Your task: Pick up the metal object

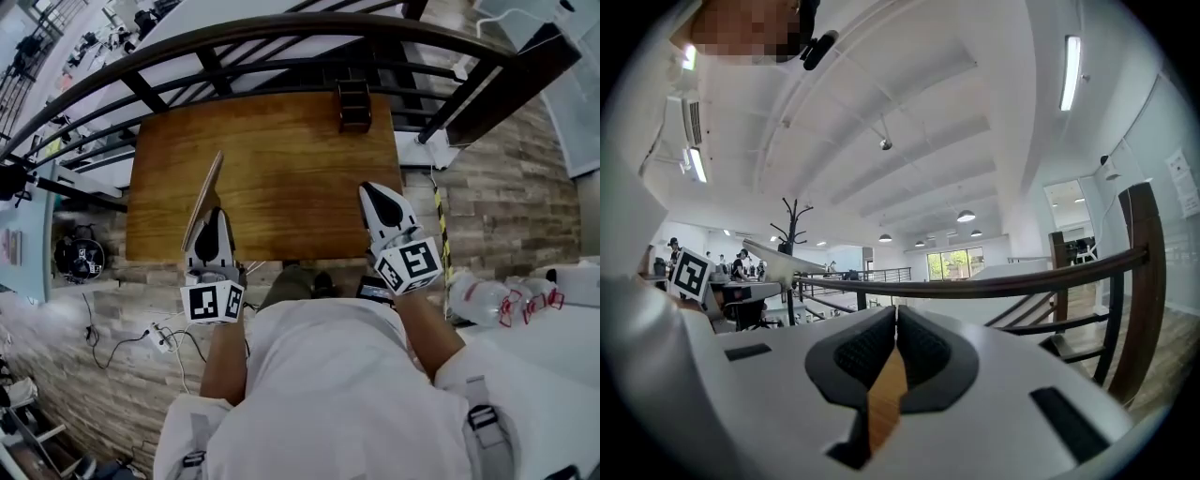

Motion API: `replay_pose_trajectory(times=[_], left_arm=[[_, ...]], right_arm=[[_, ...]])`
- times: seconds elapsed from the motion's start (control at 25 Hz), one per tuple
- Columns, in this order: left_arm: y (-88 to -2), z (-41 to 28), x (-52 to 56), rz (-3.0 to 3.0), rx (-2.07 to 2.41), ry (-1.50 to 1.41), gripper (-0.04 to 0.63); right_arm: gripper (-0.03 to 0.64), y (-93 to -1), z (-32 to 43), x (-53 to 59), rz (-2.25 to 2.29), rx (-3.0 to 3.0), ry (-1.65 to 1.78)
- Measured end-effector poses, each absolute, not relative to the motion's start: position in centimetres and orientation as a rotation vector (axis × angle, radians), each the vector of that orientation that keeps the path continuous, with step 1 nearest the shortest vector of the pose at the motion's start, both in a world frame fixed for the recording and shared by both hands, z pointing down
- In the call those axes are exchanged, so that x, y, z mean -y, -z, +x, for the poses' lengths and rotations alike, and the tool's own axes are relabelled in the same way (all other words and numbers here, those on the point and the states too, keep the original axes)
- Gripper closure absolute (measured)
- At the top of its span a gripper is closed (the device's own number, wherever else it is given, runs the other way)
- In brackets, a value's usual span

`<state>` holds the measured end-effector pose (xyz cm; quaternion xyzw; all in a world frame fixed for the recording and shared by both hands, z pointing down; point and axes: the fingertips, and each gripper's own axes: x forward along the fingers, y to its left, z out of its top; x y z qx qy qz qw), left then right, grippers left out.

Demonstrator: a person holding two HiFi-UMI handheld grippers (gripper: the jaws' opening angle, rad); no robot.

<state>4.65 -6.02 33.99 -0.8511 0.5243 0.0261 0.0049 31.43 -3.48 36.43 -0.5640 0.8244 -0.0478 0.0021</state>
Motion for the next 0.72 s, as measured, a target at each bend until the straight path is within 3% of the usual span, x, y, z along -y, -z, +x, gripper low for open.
replay_pose_trajectory(times=[0.72], left_arm=[[-37.3,6.3,4.9,-2.719,-1.623,-0.054,0.575]], right_arm=[[0.594,-38.5,32.1,2.5,-1.725,-2.614,0.223]])
